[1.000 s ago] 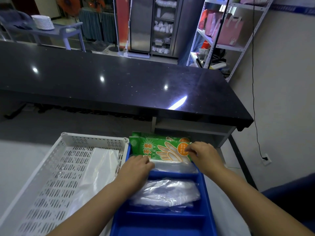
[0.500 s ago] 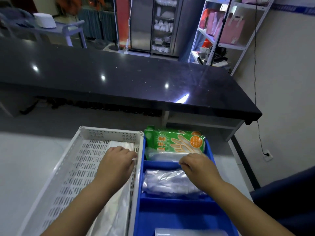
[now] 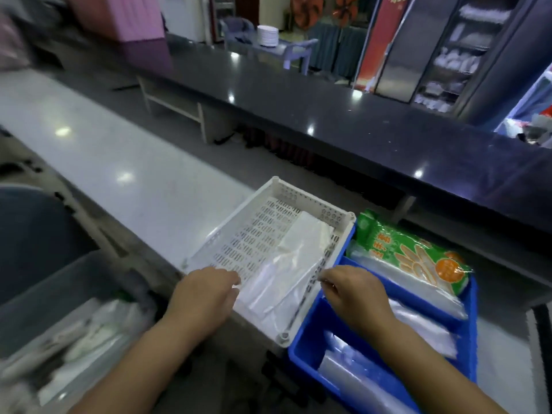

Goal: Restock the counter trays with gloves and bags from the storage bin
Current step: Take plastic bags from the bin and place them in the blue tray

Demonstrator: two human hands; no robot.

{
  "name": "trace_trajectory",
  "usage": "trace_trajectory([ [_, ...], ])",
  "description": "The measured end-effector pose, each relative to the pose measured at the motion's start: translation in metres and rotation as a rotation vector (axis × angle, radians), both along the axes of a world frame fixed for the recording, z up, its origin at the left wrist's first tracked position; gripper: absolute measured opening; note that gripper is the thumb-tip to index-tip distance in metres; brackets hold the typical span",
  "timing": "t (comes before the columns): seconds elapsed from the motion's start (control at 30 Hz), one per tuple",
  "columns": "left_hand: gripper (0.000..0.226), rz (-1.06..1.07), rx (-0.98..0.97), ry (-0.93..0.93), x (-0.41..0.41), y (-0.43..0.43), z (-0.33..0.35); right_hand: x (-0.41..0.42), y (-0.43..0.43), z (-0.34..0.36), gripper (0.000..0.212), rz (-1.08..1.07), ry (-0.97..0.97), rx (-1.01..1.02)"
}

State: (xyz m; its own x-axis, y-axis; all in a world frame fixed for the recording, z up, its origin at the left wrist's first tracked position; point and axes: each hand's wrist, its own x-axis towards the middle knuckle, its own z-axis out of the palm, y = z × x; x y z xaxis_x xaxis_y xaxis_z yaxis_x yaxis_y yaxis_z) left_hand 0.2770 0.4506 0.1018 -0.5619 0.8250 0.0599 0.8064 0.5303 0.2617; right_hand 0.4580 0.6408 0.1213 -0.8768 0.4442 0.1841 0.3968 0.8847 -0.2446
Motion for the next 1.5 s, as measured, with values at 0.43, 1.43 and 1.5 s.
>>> trace_trajectory([
  [0.43,0.016,0.543,0.022,0.029,-0.057,-0.226,-0.004,-0.169,-0.155,0.005,0.022,0.550,-0.054,0.133],
  [1.43,0.021,0.942,-0.184,-0.296,-0.290,-0.436,-0.132,-0.480,-0.334,-0.236,0.024,0.724,-0.760,-0.134],
  [1.5,0.020,0.981,-0.229,-0.324,-0.292,-0.433,-0.146,-0.496,-0.337,-0.266,0.025,0.785,-0.844,-0.156],
])
